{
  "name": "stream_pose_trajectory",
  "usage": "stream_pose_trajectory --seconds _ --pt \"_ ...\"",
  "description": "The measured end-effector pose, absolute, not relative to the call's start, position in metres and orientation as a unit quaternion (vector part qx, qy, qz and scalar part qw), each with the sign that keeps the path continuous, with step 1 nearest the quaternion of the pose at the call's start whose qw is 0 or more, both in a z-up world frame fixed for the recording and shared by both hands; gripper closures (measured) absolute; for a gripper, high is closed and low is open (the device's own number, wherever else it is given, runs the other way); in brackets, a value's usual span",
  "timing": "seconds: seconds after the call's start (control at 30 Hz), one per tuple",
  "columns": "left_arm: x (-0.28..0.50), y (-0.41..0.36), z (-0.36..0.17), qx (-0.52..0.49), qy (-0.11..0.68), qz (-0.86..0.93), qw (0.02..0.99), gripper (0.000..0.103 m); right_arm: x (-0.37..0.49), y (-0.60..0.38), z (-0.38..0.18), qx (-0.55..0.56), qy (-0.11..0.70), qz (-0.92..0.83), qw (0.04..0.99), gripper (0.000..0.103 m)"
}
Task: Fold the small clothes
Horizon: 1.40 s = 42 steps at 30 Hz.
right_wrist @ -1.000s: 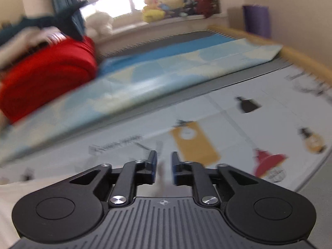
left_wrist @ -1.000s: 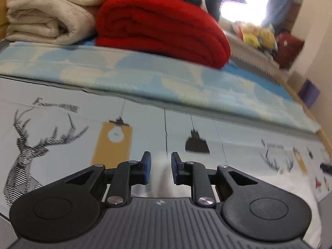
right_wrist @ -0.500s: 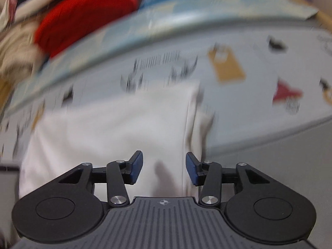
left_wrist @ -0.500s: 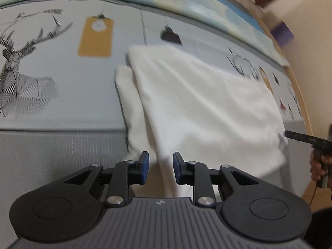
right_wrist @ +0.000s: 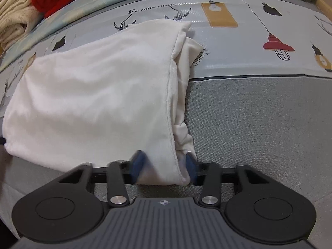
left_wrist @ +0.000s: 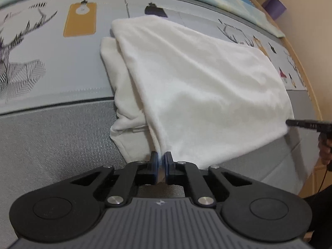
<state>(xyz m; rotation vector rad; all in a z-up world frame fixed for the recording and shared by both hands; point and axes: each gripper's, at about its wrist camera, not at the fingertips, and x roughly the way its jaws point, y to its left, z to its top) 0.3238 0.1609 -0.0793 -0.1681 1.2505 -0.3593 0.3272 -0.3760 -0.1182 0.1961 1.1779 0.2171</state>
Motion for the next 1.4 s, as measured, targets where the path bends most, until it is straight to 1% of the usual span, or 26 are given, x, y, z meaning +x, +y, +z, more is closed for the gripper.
stream_pose_trajectory --seconds 0.03,0.13,0.2,0.23,0.27,0.33,0.37,0.4,0.47,0.5,0.53,0.6,0.7,0.8,0.83,0.87,0.9,0.97,1.07,1.17,1.2,1.23,1.27,1.3,1.37,1.4 --pt "0.323 0.163 -0.074 -0.090 0.580 -0.167 0.792 0.098 0.326 -0.378 -0.116 0.101 0.552 0.102 0.822 0.099" --pt "0.325 0.173 -0.067 -0.114 0.582 -0.157 0.789 0.098 0.325 -0.389 -0.107 0.142 0.538 0.090 0.826 0.099" --pt "0.323 0.174 -0.082 -0.098 0.615 -0.131 0.771 0.099 0.326 -0.395 -0.111 0.145 0.553 0.066 0.818 0.099" --pt "0.320 0.170 -0.090 -0.075 0.633 -0.118 0.761 0.103 0.326 -0.396 -0.117 0.140 0.564 0.058 0.812 0.099" --pt "0.318 0.167 -0.096 -0.039 0.645 -0.101 0.756 0.103 0.325 -0.396 -0.123 0.135 0.574 0.050 0.806 0.099" --pt "0.317 0.168 -0.096 -0.019 0.649 -0.089 0.756 0.103 0.324 -0.397 -0.127 0.140 0.581 0.046 0.801 0.098" --pt "0.318 0.172 -0.088 -0.030 0.636 -0.090 0.765 0.103 0.324 -0.397 -0.123 0.139 0.578 0.047 0.803 0.098" --pt "0.319 0.178 -0.077 -0.050 0.617 -0.093 0.780 0.103 0.324 -0.396 -0.118 0.130 0.574 0.047 0.807 0.096" --pt "0.320 0.186 -0.051 -0.083 0.571 -0.107 0.810 0.103 0.322 -0.395 -0.107 0.109 0.563 0.041 0.819 0.086" --pt "0.320 0.185 -0.039 -0.094 0.545 -0.123 0.824 0.102 0.321 -0.394 -0.101 0.095 0.554 0.034 0.826 0.078" --pt "0.319 0.183 -0.030 -0.103 0.524 -0.146 0.833 0.102 0.320 -0.394 -0.094 0.083 0.541 0.025 0.837 0.077" --pt "0.320 0.170 -0.026 -0.108 0.509 -0.179 0.835 0.102 0.318 -0.394 -0.082 0.079 0.513 0.017 0.854 0.077" --pt "0.321 0.147 -0.042 -0.076 0.533 -0.195 0.820 0.102 0.319 -0.393 -0.078 0.112 0.492 0.076 0.860 0.077" --pt "0.326 0.129 -0.083 -0.002 0.602 -0.151 0.784 0.101 0.322 -0.380 -0.092 0.084 0.513 0.109 0.847 0.078" --pt "0.328 0.131 -0.093 0.010 0.624 -0.123 0.772 0.095 0.324 -0.376 -0.103 0.057 0.536 0.095 0.837 0.078" --pt "0.331 0.137 -0.095 -0.003 0.631 -0.105 0.768 0.081 0.326 -0.376 -0.114 0.036 0.563 0.072 0.823 0.077" --pt "0.335 0.142 -0.090 -0.011 0.632 -0.094 0.769 0.079 0.328 -0.381 -0.123 0.039 0.583 0.058 0.809 0.073" --pt "0.339 0.146 -0.070 -0.006 0.607 -0.072 0.791 0.081 0.332 -0.388 -0.118 0.067 0.584 0.062 0.806 0.073" --pt "0.345 0.149 -0.050 -0.035 0.573 -0.072 0.816 0.081 0.334 -0.389 -0.095 0.075 0.546 0.084 0.830 0.073" --pt "0.354 0.134 -0.047 -0.039 0.534 -0.069 0.841 0.080 0.337 -0.388 -0.080 0.090 0.509 0.093 0.851 0.072" --pt "0.359 0.126 -0.050 -0.044 0.533 -0.071 0.842 0.079 0.339 -0.386 -0.081 0.090 0.499 0.091 0.857 0.067" --pt "0.363 0.123 -0.061 -0.041 0.547 -0.072 0.833 0.079 0.343 -0.381 -0.084 0.084 0.496 0.083 0.860 0.058" --pt "0.363 0.120 -0.072 -0.026 0.570 -0.067 0.818 0.078 0.345 -0.379 -0.088 0.076 0.501 0.074 0.859 0.055" --pt "0.364 0.117 -0.085 -0.005 0.591 -0.057 0.804 0.077 0.348 -0.377 -0.096 0.066 0.513 0.066 0.853 0.054" --pt "0.366 0.117 -0.082 -0.013 0.588 -0.056 0.807 0.075 0.353 -0.379 -0.106 0.072 0.537 0.056 0.839 0.053" --pt "0.367 0.119 -0.076 -0.023 0.583 -0.051 0.811 0.072 0.355 -0.382 -0.108 0.088 0.539 0.052 0.836 0.051"
